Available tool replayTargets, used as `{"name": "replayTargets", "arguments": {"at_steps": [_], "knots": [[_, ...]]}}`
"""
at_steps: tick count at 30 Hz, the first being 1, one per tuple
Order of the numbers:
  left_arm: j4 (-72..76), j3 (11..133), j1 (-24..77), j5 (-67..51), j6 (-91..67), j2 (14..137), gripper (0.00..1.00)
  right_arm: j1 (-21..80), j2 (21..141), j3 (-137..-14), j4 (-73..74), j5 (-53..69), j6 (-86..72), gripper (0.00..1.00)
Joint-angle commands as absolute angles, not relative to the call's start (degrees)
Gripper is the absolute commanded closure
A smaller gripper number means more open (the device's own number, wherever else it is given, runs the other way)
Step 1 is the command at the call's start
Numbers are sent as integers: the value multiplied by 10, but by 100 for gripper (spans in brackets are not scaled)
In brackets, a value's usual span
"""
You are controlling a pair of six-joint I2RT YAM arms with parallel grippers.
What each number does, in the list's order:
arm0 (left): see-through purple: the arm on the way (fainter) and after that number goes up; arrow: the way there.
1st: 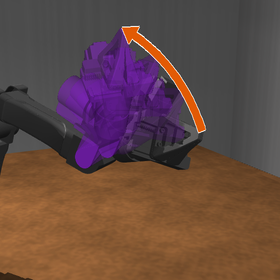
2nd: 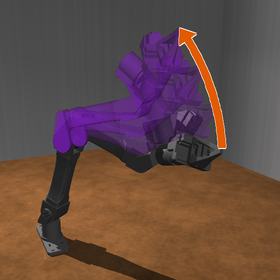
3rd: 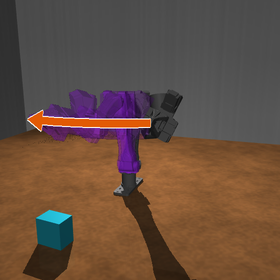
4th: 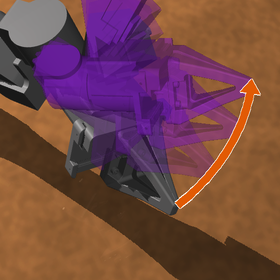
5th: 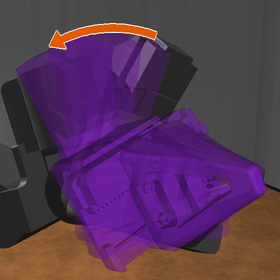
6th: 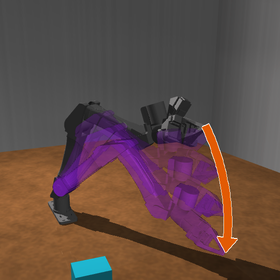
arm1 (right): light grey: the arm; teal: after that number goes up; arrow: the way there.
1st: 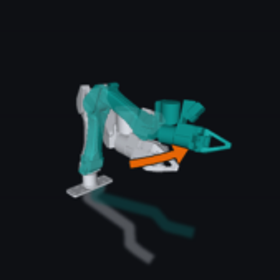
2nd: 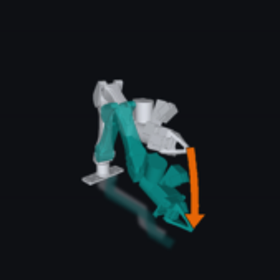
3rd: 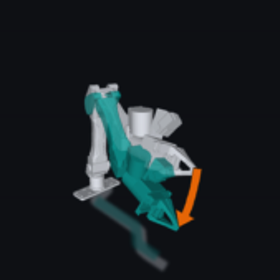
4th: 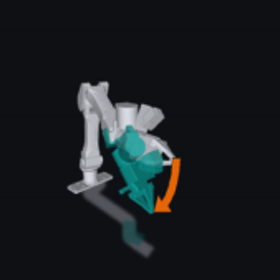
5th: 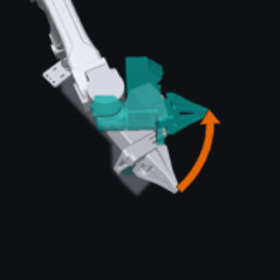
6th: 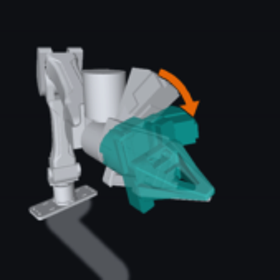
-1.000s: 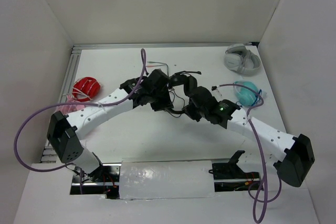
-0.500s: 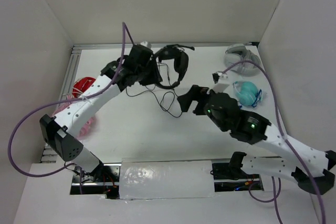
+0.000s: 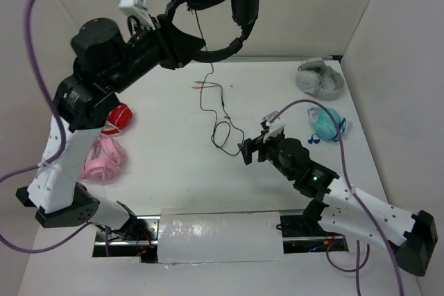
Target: Wrap the headphones
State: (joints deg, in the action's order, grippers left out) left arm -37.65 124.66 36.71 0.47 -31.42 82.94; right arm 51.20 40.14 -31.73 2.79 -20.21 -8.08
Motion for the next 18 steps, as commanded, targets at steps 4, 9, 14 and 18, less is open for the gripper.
{"name": "replayTargets", "arguments": {"at_steps": [4,9,14,18], "knots": [[-314,1314,395,-43,-278,809,100,398,516,-308,-208,45,50,0],[-287,1288,424,-41,-267,783,100,373,668,-396,-184,137,91,0],[-299,1324,464,-20,-244,799,100,382,795,-458,-220,228,151,0],[-281,1319,498,17,-222,790,100,411,858,-490,-228,204,191,0]]}}
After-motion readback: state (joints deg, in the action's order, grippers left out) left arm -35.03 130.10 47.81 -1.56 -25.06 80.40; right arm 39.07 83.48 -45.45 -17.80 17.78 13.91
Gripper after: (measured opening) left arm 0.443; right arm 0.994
